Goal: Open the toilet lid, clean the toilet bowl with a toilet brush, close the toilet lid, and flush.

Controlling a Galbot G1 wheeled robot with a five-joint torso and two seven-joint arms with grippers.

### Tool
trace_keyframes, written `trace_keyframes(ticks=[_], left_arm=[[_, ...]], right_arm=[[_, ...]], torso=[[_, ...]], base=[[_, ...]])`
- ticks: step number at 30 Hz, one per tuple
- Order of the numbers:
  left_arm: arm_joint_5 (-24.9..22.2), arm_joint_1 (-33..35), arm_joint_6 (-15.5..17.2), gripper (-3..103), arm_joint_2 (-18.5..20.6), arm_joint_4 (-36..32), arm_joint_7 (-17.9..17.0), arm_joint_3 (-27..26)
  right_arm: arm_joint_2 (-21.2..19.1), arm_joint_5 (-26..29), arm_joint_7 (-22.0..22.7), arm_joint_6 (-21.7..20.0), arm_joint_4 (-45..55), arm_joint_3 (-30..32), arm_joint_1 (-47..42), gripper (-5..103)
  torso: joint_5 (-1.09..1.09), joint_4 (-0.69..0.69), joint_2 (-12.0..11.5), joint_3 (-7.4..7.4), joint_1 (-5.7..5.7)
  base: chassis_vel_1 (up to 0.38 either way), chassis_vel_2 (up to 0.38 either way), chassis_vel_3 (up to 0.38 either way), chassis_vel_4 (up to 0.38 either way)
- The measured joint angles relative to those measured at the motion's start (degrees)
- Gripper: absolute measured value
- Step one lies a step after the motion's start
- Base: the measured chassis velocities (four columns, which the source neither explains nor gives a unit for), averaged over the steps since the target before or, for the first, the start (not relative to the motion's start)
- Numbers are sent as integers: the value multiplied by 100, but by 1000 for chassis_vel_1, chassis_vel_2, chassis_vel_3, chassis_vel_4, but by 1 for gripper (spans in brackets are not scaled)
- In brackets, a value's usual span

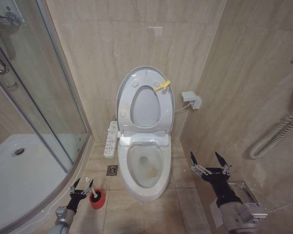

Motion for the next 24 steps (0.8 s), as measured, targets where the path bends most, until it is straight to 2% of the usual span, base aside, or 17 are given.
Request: trace_keyframes(ticks=[11, 12, 20, 21, 24], left_arm=[[123, -310, -127, 88, -63, 394, 48, 130], [132, -312, -136, 80, -62, 399, 54, 139], [192, -275, -221, 80, -80, 421, 40, 77], [192, -267, -227, 48, -78, 428, 42, 71], [192, -239, -237, 48, -63, 435, 49, 54]], right_arm=[[0, 0, 0, 0, 0, 0, 0, 100], [0, 0, 0, 0, 0, 0, 0, 100], [0, 0, 0, 0, 0, 0, 0, 100], [0, 0, 0, 0, 0, 0, 0, 100], [0, 0, 0, 0, 0, 0, 0, 100]], torso=[[0, 0, 0, -1, -1], [0, 1, 0, 0, -1], [0, 0, 0, -1, -1], [0, 0, 0, 0, -1], [0, 1, 0, 0, -1]], base=[[0, 0, 0, 0], [0, 0, 0, 0], [0, 0, 0, 0], [0, 0, 0, 0], [0, 0, 0, 0]])
